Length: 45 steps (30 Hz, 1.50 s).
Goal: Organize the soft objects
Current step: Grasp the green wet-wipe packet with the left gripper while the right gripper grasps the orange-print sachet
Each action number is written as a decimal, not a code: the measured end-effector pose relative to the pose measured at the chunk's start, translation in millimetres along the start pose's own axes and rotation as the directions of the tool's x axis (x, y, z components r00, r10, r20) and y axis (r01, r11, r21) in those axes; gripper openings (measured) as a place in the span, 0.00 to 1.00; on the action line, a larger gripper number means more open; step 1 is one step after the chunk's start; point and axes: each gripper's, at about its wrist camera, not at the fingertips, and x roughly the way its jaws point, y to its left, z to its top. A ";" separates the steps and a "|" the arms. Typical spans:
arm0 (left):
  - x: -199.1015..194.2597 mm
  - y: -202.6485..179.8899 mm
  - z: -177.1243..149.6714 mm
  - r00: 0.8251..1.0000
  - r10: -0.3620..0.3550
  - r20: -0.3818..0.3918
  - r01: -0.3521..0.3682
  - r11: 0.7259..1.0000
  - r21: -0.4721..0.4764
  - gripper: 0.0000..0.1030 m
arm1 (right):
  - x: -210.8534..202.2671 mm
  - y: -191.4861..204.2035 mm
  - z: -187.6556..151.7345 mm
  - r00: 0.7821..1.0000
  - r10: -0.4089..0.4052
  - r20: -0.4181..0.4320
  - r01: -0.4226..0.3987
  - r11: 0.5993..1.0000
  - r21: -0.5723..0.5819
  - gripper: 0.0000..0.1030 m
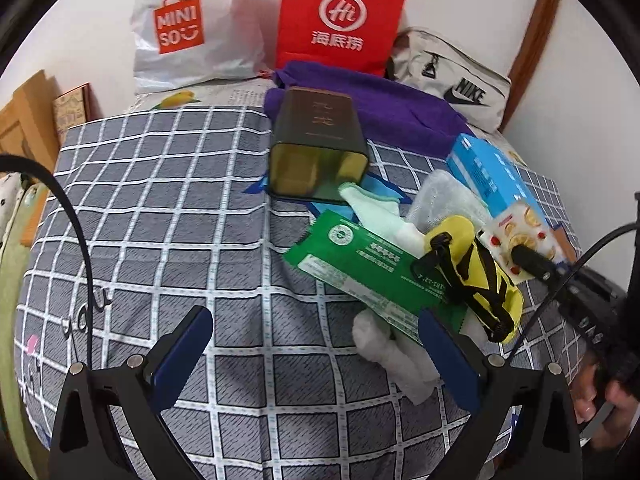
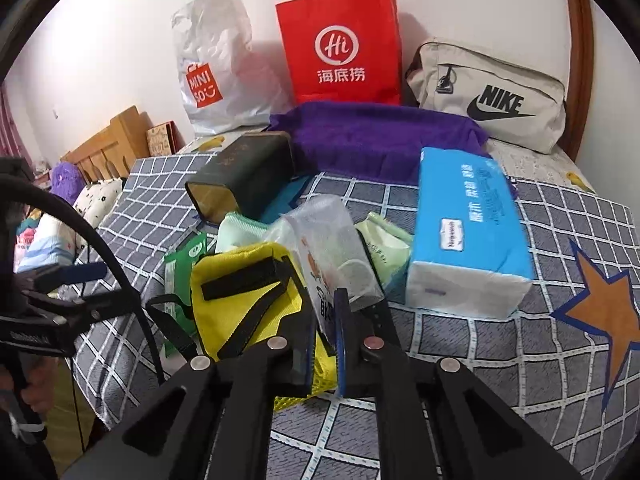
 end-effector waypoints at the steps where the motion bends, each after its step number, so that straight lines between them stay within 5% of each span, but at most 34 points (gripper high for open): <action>1: 3.1 -1.9 0.8 1.000 -0.005 -0.009 0.005 1.000 0.007 1.00 | -3.1 -1.3 0.4 1.000 0.006 0.005 -0.006 1.000 0.004 0.07; 9: 18.9 -5.0 6.3 0.999 -0.036 -0.038 0.037 0.999 0.023 1.00 | -19.9 -8.3 1.4 0.999 0.019 0.041 -0.020 1.000 0.011 0.04; 13: 24.1 10.2 7.0 0.989 -0.130 -0.074 0.125 0.990 -0.067 1.00 | -20.3 -13.6 -1.2 0.999 0.029 0.043 -0.029 0.999 0.020 0.04; 17: 34.2 8.3 13.3 0.993 -0.073 -0.095 0.064 0.993 -0.100 1.00 | -9.9 -15.1 -3.7 0.999 0.045 0.021 -0.045 0.999 0.027 0.04; 25: 54.3 4.2 29.9 0.985 -0.090 -0.148 0.052 0.969 -0.243 1.00 | 5.1 -19.7 -6.2 0.997 0.069 -0.030 -0.068 0.997 0.049 0.07; 37: 67.3 -12.3 30.9 0.989 -0.075 -0.130 0.036 0.960 -0.279 1.00 | 15.9 -11.8 -5.6 0.996 0.081 -0.032 -0.081 0.997 0.001 0.07; 40: 62.4 -11.9 31.9 0.991 -0.090 -0.102 0.060 0.963 -0.263 0.80 | 16.8 -11.0 -5.7 0.996 0.082 -0.035 -0.082 0.997 0.000 0.07; 42: 60.3 -9.1 33.1 0.987 -0.133 -0.091 0.105 0.959 -0.262 0.52 | 16.3 -11.3 -5.8 0.996 0.081 -0.038 -0.081 0.997 0.004 0.07; 45: 56.6 -3.0 31.1 0.977 -0.195 -0.081 0.167 0.948 -0.270 0.36 | 13.2 -11.0 -5.3 0.996 0.079 -0.033 -0.079 0.997 0.008 0.07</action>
